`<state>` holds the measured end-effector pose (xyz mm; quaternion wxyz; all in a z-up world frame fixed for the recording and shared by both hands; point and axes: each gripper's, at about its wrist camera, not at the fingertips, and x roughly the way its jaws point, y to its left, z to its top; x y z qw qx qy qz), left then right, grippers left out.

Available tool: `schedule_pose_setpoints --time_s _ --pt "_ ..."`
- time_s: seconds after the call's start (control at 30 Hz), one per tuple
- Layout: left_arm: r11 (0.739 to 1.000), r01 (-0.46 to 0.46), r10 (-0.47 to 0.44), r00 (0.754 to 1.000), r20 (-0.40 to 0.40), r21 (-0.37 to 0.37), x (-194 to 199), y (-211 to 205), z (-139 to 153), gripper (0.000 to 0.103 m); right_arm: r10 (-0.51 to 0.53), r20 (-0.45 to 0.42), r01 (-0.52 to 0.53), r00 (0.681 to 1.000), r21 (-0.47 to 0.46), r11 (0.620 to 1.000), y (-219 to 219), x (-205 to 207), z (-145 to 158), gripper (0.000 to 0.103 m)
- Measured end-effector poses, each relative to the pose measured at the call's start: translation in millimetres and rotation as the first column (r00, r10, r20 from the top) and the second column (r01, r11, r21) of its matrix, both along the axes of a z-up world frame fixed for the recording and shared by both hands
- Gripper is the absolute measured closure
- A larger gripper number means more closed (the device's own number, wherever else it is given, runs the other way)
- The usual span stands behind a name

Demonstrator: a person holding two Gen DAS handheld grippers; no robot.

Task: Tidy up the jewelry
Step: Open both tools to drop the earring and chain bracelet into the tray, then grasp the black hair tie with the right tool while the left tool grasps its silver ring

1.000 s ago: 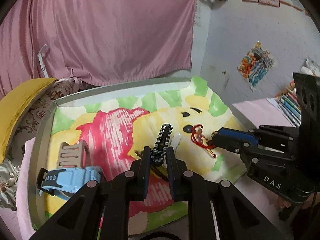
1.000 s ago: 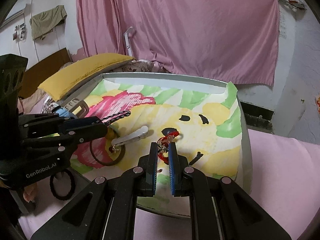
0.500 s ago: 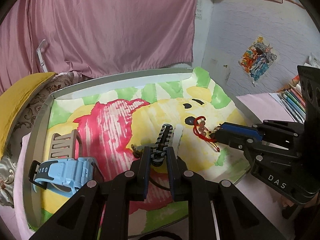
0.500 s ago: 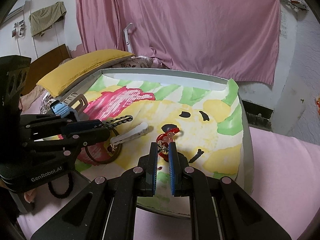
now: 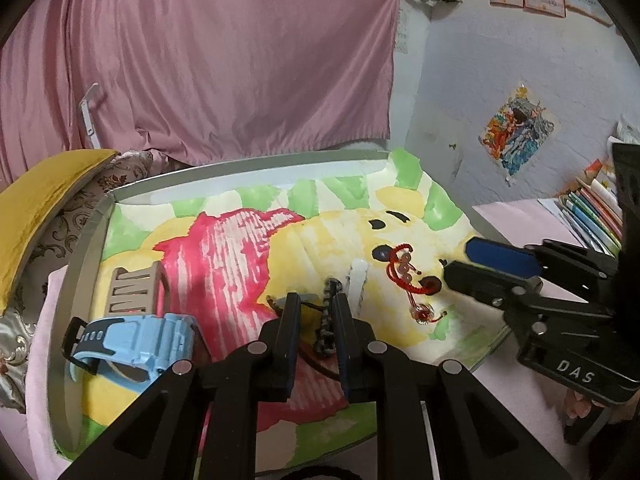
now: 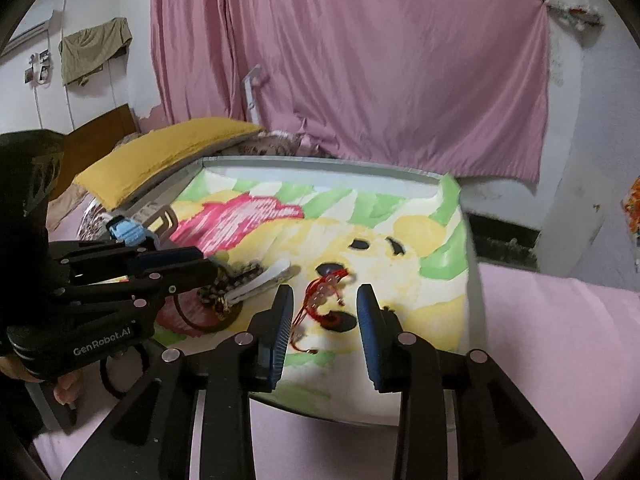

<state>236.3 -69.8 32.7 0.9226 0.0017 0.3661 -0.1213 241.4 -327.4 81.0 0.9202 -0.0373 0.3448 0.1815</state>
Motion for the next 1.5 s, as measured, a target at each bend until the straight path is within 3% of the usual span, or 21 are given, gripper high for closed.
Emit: schedule_pose_setpoints --time_s 0.07,0.27,0.4,0.43,0.5,0.57,0.63,0.73,0.9,1.13,1.33,1.5 --pt "1.0 -0.014 0.014 1.0 0.011 -0.004 -1.3 2.1 1.5 0.088 -0.013 0.033 0.012 0.999 0.014 1.0 -3.6 -4.7 5.0 0.068" --pt "0.998 -0.052 0.054 0.997 0.06 -0.037 -13.6 9.9 12.3 0.07 -0.057 0.13 0.046 0.99 0.085 0.995 -18.7 -21.6 21.1 0.052" --pt "0.994 -0.076 0.086 0.987 0.133 -0.083 -34.8 19.3 25.4 0.044 -0.066 0.175 0.045 0.982 0.119 0.992 -22.4 -37.4 29.6 0.032" --pt "0.993 -0.079 0.092 0.985 0.144 -0.092 -38.1 21.0 27.3 0.043 -0.066 0.191 0.041 0.979 0.128 0.991 -22.8 -42.6 32.1 0.026" --pt "0.991 -0.087 0.104 0.98 0.171 -0.106 -49.6 26.4 32.7 0.042 -0.067 0.222 0.036 0.973 0.141 0.989 -23.1 -52.0 35.5 0.021" --pt "0.989 -0.096 0.116 0.975 0.19 -0.11 -57.7 30.9 35.8 0.035 -0.071 0.262 0.033 0.963 0.148 0.988 -22.5 -64.1 39.5 0.016" --pt "0.987 -0.108 0.134 0.964 0.228 -0.123 -70.5 36.9 40.2 0.02 -0.076 0.292 0.031 0.953 0.158 0.987 -21.8 -73.7 42.5 0.007" --pt "0.984 -0.114 0.149 0.951 0.272 -0.139 -88.2 44.5 44.9 0.008 -0.084 0.345 0.025 0.935 0.173 0.985 -20.2 -91.2 48.2 0.005" --pt "0.986 -0.114 0.148 0.937 0.315 -0.126 -115.9 53.4 49.7 0.003 -0.073 0.379 -0.003 0.923 0.197 0.98 -13.8 -111.0 49.9 0.002" --pt "0.984 -0.145 0.173 0.93 0.325 -0.107 -146.9 77.7 44.6 0.001 -0.016 0.36 -0.04 0.933 0.146 0.989 4.2 -126.9 42.9 0.002" --pt "0.979 -0.177 0.199 0.935 0.294 -0.098 -161.3 100.5 35.4 0.001 0.042 0.291 -0.071 0.956 0.09 0.993 19.7 -132.4 35.3 0.002" --pt "0.981 -0.166 0.183 0.961 0.209 -0.097 -155.8 114.7 25.2 0.001 0.077 0.157 -0.081 0.985 0.019 0.997 35.5 -120.9 24.0 0.002"
